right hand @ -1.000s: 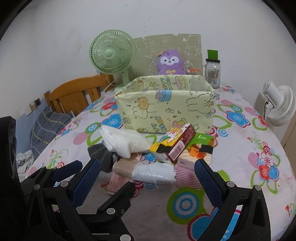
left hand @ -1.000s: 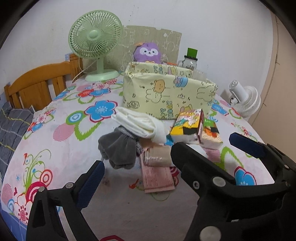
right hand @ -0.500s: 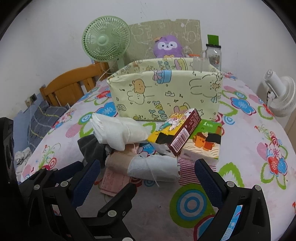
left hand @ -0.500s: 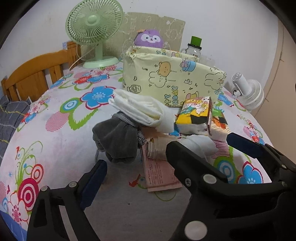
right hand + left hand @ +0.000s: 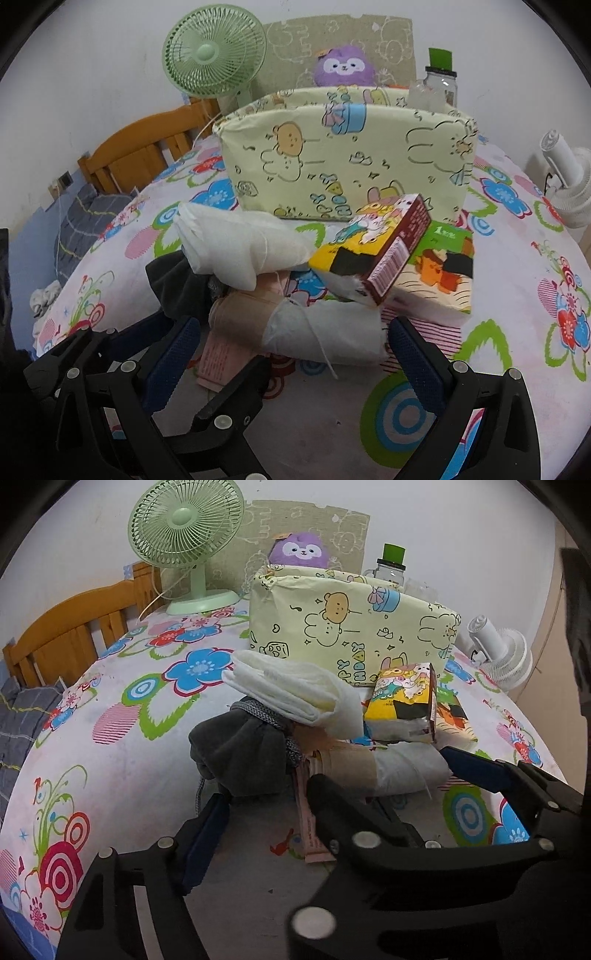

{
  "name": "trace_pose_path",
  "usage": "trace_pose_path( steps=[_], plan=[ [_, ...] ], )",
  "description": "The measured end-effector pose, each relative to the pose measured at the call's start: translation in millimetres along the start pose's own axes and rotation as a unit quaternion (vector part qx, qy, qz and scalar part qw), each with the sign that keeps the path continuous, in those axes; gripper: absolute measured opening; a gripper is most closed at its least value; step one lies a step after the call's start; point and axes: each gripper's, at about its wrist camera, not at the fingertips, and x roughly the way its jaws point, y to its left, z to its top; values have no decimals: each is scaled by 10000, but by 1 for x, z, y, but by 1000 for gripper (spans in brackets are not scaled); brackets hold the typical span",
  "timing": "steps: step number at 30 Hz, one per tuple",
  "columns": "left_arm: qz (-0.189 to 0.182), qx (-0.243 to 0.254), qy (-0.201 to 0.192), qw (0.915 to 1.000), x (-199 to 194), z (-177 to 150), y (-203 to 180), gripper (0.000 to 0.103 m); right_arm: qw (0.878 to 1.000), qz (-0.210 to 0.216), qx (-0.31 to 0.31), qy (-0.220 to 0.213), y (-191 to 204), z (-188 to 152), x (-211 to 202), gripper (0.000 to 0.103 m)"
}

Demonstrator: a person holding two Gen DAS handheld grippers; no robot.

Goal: Organize soft objects
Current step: 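Grasp the pink paper slip with the left tool while the right tool grasps the white wrapped roll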

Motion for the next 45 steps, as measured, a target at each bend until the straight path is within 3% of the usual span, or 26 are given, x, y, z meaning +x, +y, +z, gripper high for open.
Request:
trace_pose_path(
  steps=[17, 31, 45],
  plan=[
    [42, 101, 16, 9999, -2, -3, -6, 71, 9998, -22, 69, 167, -1, -1, 6, 81],
    [50, 41, 77, 9999, -8, -6, -10, 57, 9996, -166, 217, 31, -14, -7, -12, 78],
    [84, 131, 67, 9999, -2, -3, -24, 56, 9988, -298, 355, -131, -29, -7, -25, 78]
  ],
)
